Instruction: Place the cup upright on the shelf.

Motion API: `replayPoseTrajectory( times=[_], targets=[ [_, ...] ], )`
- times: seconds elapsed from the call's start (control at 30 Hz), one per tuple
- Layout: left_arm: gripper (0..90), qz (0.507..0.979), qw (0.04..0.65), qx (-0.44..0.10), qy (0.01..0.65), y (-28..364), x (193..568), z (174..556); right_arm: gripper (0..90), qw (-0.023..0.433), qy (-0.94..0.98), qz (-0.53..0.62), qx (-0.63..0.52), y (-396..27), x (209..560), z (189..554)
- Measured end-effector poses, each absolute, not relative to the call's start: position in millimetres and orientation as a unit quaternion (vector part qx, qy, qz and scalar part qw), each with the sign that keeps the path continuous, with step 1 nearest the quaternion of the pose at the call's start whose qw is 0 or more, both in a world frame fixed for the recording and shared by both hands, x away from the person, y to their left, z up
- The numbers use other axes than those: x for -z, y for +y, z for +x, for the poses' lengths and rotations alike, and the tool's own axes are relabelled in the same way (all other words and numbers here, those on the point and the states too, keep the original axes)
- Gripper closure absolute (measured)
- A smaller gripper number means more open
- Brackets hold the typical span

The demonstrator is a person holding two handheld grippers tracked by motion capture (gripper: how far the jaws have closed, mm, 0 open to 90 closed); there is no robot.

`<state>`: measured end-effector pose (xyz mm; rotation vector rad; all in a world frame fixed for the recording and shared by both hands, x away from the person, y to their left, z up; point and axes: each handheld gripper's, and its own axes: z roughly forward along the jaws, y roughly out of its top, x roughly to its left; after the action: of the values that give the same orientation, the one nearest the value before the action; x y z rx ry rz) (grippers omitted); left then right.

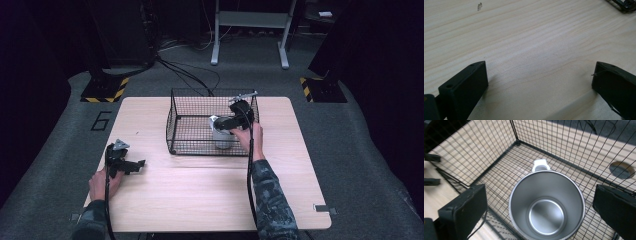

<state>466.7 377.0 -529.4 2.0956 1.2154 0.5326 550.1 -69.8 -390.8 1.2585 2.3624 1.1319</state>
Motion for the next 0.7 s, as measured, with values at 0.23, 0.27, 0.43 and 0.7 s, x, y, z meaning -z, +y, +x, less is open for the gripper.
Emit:
replayPoseTrajectory(
  times=[0.23, 0.27, 0.43, 0.7],
  targets=[
    [0.3, 0.800, 0.324, -0.202, 0.463, 377.1, 529.2, 466.7, 0.0, 0.135, 0.813, 0.397, -0.403, -80.2, 368.2, 514.9],
    [0.3, 0.800, 0.324, -0.202, 0.463, 377.1, 529.2, 466.7, 0.0, 0.135, 0.813, 0.397, -0.403, -80.2, 368.2, 514.9],
    [0.3, 0.800, 0.324, -0.202, 0.463, 377.1, 529.2, 466.7, 0.0, 0.144, 0.821, 0.376, -0.405, -82.8, 357.2, 488.6],
    [0.3, 0.800, 0.324, -0.202, 0.463, 377.1, 529.2, 466.7, 0.0, 0.161, 0.827, 0.353, -0.408, -92.6, 352.1, 447.8]
  ],
)
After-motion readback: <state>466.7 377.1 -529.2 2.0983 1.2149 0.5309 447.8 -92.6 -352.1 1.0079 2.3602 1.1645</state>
